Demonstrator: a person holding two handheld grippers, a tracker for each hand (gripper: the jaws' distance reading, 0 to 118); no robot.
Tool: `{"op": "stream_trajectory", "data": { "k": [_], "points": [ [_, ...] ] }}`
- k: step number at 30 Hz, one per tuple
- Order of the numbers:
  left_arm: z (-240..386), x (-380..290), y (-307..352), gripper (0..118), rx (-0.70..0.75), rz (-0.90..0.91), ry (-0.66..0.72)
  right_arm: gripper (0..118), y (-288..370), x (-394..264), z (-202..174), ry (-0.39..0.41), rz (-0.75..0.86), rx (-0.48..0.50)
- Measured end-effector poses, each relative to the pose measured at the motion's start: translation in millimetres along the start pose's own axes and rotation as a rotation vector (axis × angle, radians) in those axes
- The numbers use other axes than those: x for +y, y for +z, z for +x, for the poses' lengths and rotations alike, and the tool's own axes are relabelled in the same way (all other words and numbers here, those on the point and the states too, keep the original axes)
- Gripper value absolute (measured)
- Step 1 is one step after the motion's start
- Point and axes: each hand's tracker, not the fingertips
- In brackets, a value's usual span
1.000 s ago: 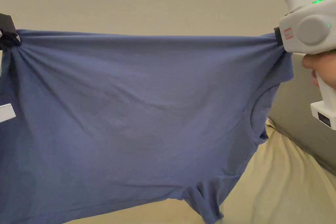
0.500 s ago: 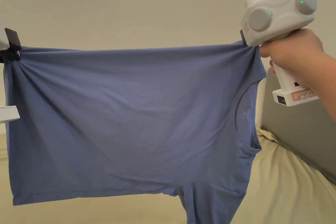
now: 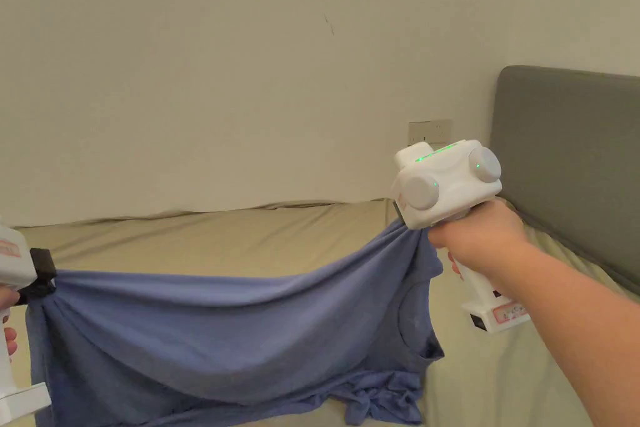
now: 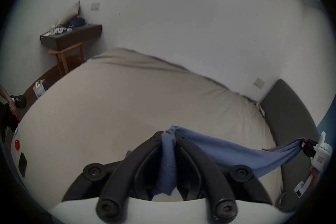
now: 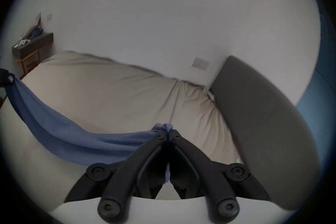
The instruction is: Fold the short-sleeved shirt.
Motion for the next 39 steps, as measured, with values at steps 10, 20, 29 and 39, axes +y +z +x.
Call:
{"op": "stream_trajectory", "data": {
  "k": [10, 20, 29, 39],
  "points": [
    [-65, -128, 6, 5, -0.071, -0.147, 0.063, 4, -17, -147, -16, -0.047, -0.128, 0.068],
    [-127, -230, 114, 5, -0.157, -0.325, -0.104, 4, 114, -298, -23, 0.180, -0.162, 0.215],
    [-148, -306, 170, 5, -0.144, -0.434, -0.266, 4, 196, -386, -34, 0.294, -0.379, 0.314],
    [-173, -332, 189, 5, -0.185, -0.553, -0.325, 4, 207, -427, -32, 0.277, -0.530, 0.384]
  ]
}}
